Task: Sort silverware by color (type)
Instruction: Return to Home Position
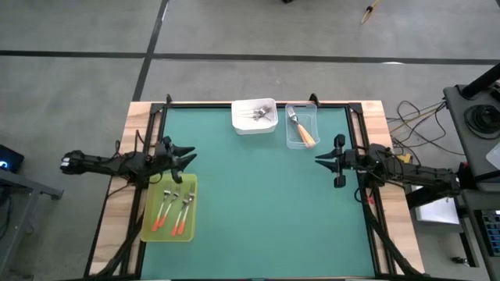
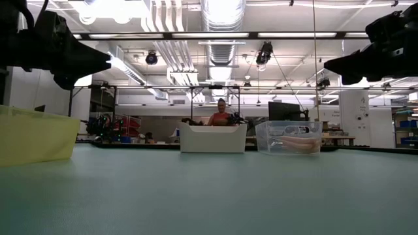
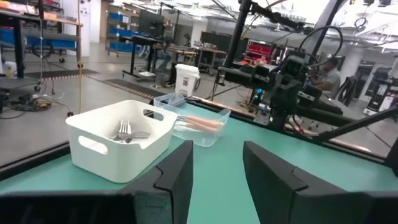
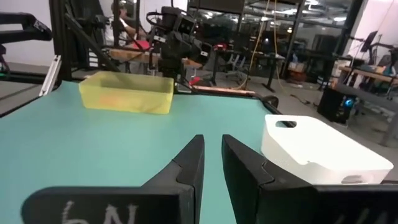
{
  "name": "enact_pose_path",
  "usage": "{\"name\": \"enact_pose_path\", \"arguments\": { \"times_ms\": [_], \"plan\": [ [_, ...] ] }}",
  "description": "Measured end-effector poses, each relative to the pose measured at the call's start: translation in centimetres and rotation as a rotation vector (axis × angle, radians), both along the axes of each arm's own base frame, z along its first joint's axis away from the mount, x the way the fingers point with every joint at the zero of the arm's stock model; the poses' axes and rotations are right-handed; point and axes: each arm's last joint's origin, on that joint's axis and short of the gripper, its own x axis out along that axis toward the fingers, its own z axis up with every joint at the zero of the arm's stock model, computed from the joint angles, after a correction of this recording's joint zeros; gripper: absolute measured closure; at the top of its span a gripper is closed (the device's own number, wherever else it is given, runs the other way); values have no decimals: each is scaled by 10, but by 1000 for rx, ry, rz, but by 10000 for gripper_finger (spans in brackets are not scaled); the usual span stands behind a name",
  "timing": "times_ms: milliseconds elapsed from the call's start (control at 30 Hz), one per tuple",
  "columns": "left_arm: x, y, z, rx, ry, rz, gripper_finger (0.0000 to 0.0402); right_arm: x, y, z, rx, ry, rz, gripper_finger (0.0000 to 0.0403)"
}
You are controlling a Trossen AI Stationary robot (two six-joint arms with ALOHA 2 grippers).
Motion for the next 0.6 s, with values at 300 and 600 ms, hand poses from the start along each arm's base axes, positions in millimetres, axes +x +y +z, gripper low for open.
{"name": "enact_pose_path", "arguments": {
  "times_ms": [300, 600],
  "plan": [
    [0, 0, 0, 1, 6, 0, 279, 1, 0, -1, 8, 8, 0, 355],
    [0, 0, 0, 1, 7, 1, 279, 1, 0, -1, 7, 9, -1, 355]
  ]
}}
